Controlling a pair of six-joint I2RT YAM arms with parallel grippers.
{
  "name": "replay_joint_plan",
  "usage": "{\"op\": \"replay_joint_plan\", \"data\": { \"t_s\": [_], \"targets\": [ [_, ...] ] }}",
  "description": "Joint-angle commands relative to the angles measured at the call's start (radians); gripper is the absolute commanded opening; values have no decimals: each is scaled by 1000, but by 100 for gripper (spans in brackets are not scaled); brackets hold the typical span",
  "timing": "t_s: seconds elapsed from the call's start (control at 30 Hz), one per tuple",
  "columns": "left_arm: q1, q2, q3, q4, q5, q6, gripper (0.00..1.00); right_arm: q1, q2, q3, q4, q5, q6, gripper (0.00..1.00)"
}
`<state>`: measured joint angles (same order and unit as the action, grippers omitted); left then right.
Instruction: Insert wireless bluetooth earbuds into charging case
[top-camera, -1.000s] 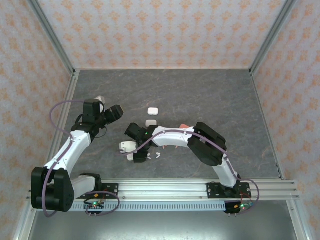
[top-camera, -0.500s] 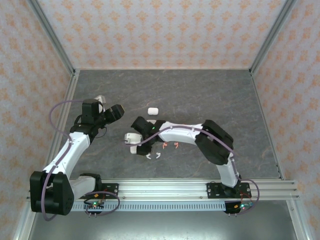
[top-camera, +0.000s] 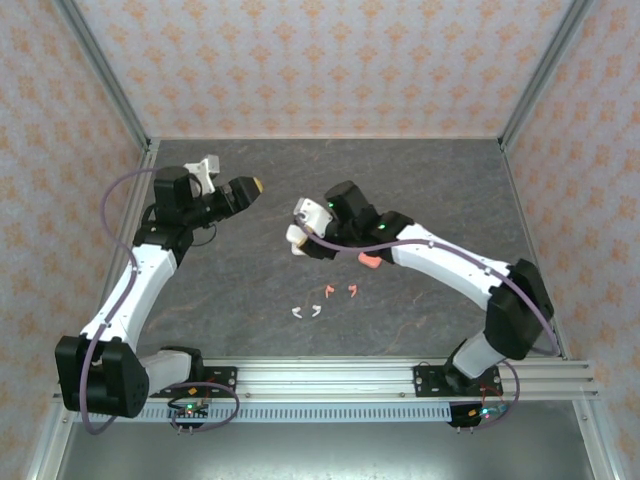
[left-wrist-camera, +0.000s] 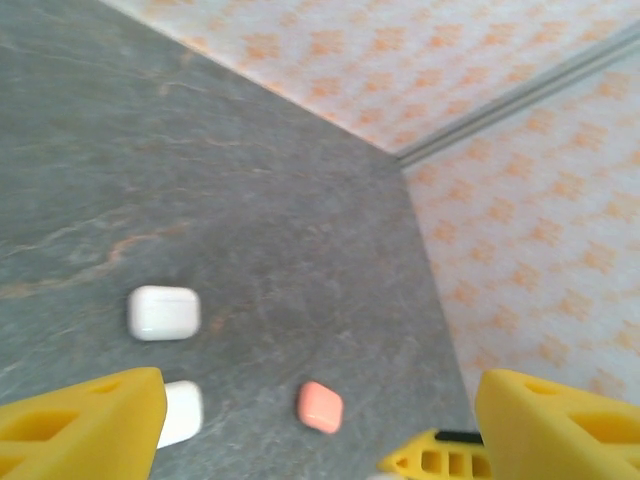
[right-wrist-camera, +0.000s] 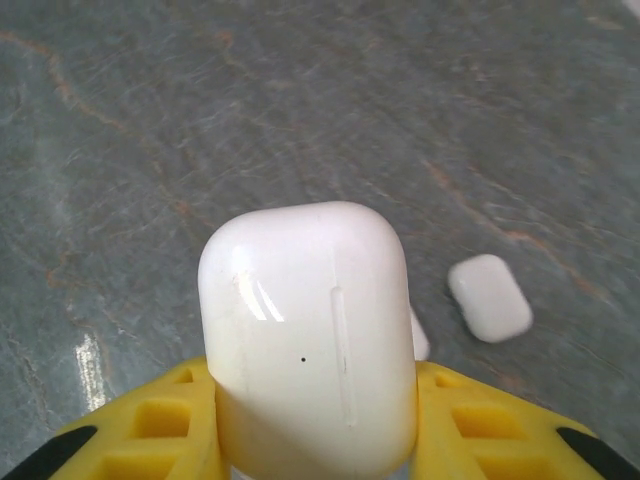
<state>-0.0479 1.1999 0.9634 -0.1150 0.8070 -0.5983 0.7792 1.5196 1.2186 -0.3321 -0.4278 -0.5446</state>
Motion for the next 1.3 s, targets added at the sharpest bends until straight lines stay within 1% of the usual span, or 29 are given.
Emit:
{"op": "replay_joint_plan", "data": {
  "t_s": [0.0, 0.2, 0.33, 0.43, 0.7, 0.77, 0.9, 1.27],
  "targets": [
    [-48, 24, 61, 24, 130, 2, 80, -41, -95, -38, 67, -30, 31, 29],
    [-140, 38, 109, 30, 174, 9, 80, -86, -197, -64, 102, -32, 15, 29],
    [-176, 38, 124, 20, 207, 40, 80, -93, -230, -58, 106, -34, 0, 29],
    [-204, 44, 129, 19, 230, 51, 80, -93, -239, -50, 106, -43, -7, 28],
    [-266, 77, 175, -59, 244, 135, 80, -93, -238, -41, 113, -49, -6, 28],
    [-278, 87, 188, -88, 245, 162, 77, -93, -238, -38, 113, -48, -3, 28],
    [-291, 103, 191, -94, 253, 167, 73, -93, -237, -40, 116, -56, 0, 28],
    [-324, 153, 219, -121, 277, 186, 56, -93, -229, -48, 131, -57, 6, 28]
  ]
}}
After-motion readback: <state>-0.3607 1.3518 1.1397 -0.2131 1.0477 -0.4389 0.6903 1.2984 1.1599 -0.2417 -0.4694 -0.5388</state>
